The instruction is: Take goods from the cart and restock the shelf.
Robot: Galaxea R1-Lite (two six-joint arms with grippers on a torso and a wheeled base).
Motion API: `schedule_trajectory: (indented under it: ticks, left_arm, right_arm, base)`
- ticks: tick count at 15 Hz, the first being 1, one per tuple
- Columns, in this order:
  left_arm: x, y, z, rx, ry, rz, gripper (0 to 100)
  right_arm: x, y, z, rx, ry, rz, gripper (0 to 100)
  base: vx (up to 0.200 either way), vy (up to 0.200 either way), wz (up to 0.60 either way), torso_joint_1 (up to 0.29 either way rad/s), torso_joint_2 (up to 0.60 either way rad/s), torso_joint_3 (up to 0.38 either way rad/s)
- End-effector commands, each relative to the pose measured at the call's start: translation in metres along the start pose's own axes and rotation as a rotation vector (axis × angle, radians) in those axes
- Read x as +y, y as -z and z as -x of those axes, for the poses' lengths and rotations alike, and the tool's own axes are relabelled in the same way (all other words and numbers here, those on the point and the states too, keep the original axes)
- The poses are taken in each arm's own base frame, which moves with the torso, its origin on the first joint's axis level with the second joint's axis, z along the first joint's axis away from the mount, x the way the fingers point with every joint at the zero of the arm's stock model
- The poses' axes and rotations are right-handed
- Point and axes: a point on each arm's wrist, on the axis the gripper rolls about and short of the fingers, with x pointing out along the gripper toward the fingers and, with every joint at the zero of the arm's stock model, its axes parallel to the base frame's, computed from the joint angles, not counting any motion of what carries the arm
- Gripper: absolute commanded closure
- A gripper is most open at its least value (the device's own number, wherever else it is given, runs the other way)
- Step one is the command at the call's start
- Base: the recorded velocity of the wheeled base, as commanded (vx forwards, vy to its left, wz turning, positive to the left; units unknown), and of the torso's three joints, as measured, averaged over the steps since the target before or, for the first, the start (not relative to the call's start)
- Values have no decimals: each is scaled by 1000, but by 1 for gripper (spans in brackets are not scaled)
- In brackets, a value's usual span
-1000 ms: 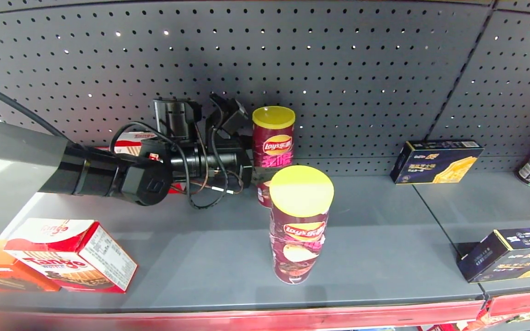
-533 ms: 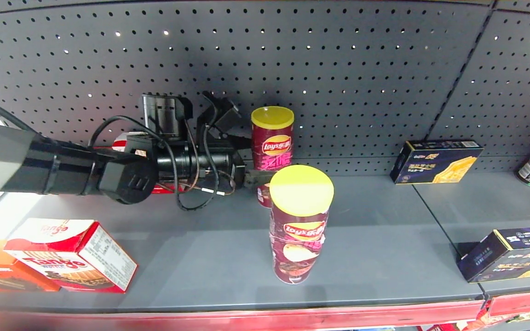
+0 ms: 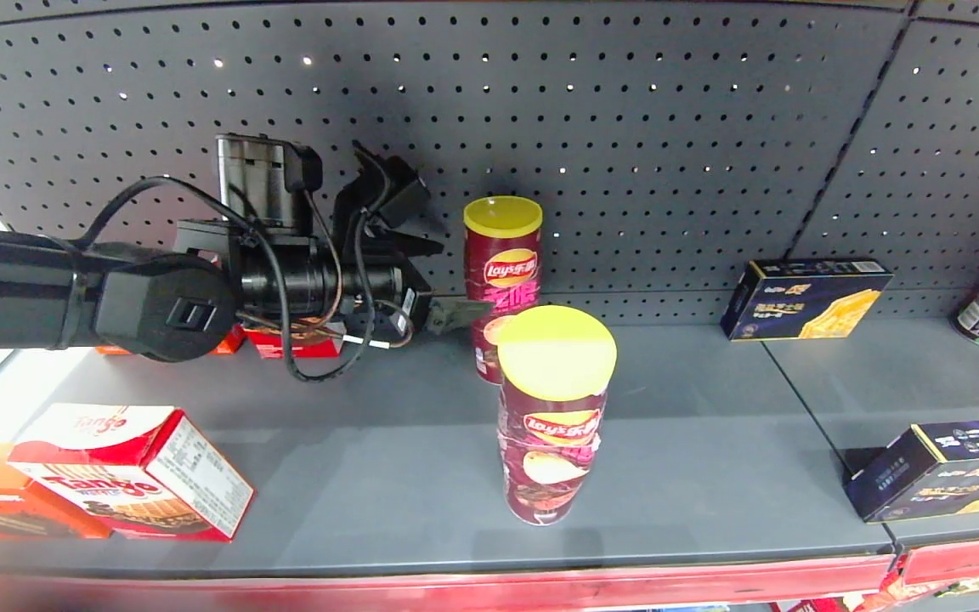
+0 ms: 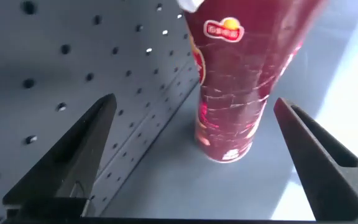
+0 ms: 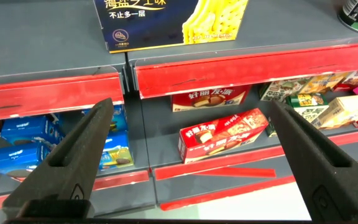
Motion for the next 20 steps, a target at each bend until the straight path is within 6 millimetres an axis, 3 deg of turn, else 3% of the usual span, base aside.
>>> schedule_trajectory:
  ticks: [1,15,20]
  left_arm:
    - [0,-4,2,-6,-19,-8,0]
    - [-1,0,1,23,-65,-4,0]
    - [-9,-1,23,53,-119,-16,0]
  right_arm:
    - [0,0,0,3,0,0,0]
    - [0,0,0,1,0,0,0]
    - [0,0,0,1,0,0,0]
  base:
    - [0,0,0,0,0,0]
    - [0,0,0,0,0,0]
    - [0,0,0,0,0,0]
